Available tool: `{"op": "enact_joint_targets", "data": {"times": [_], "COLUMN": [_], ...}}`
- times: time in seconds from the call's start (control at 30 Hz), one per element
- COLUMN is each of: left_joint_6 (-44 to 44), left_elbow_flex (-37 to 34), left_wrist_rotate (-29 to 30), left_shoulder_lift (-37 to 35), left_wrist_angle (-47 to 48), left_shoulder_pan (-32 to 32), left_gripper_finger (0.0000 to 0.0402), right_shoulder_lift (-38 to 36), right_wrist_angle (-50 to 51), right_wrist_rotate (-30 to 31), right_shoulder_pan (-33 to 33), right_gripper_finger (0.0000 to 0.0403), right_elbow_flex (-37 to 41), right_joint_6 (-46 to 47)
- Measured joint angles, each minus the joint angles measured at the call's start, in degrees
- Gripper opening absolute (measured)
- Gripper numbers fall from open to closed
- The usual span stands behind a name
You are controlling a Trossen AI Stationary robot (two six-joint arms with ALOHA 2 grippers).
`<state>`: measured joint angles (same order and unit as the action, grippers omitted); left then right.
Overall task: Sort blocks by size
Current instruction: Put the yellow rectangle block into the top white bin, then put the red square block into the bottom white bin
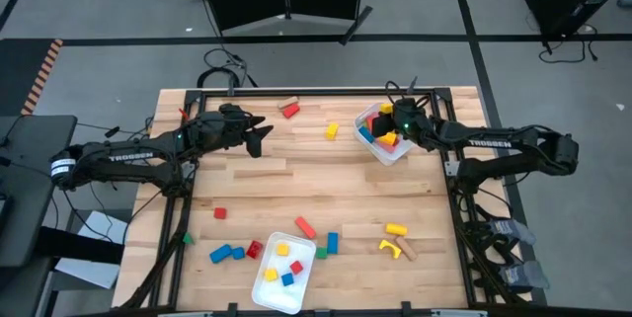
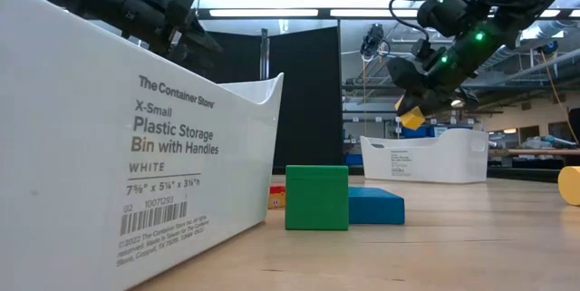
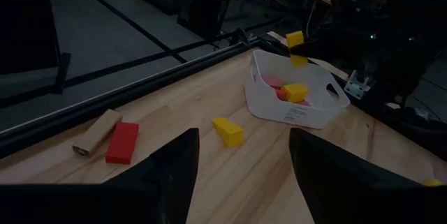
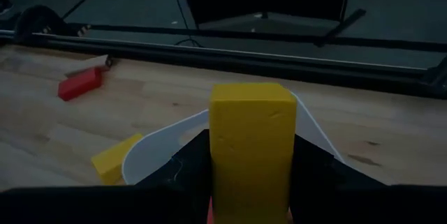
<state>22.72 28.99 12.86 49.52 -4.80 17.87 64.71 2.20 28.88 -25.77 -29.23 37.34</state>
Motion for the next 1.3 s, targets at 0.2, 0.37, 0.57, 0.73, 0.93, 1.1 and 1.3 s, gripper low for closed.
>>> {"op": "enact_joint_targets", "data": {"times": [0.2,0.37,0.57,0.73,0.93,1.1,1.3], "left_joint_6": [0.0,0.1,0.1,0.1,0.1,1.0,-1.6], "left_elbow_flex": [0.0,0.0,0.0,0.0,0.0,0.0,1.5], "left_wrist_rotate": [0.0,0.0,0.0,0.0,0.0,0.0,-5.9], "left_shoulder_lift": [0.0,0.0,0.0,0.0,0.0,0.0,0.0], "left_wrist_angle": [0.0,0.0,0.0,0.0,0.0,0.3,4.1], "left_shoulder_pan": [0.0,0.0,0.0,0.0,0.0,0.0,-2.6], "left_gripper_finger": [0.0229,0.0229,0.0229,0.0229,0.0229,0.0229,0.0229], "right_shoulder_lift": [0.0,0.0,0.0,0.0,0.0,0.0,0.0], "right_wrist_angle": [0.1,0.8,1.1,1.1,2.0,1.1,-7.5], "right_wrist_rotate": [-0.3,-0.4,-0.5,-0.5,-0.5,-2.4,-8.7], "right_shoulder_pan": [0.0,0.0,0.0,0.0,0.0,0.5,4.5], "right_gripper_finger": [0.0144,0.0144,0.0144,0.0144,0.0144,0.0262,0.0387], "right_elbow_flex": [0.0,0.0,0.0,0.0,-0.1,-0.1,-0.1], "right_joint_6": [0.0,0.2,0.3,0.3,2.0,0.3,-7.9]}}
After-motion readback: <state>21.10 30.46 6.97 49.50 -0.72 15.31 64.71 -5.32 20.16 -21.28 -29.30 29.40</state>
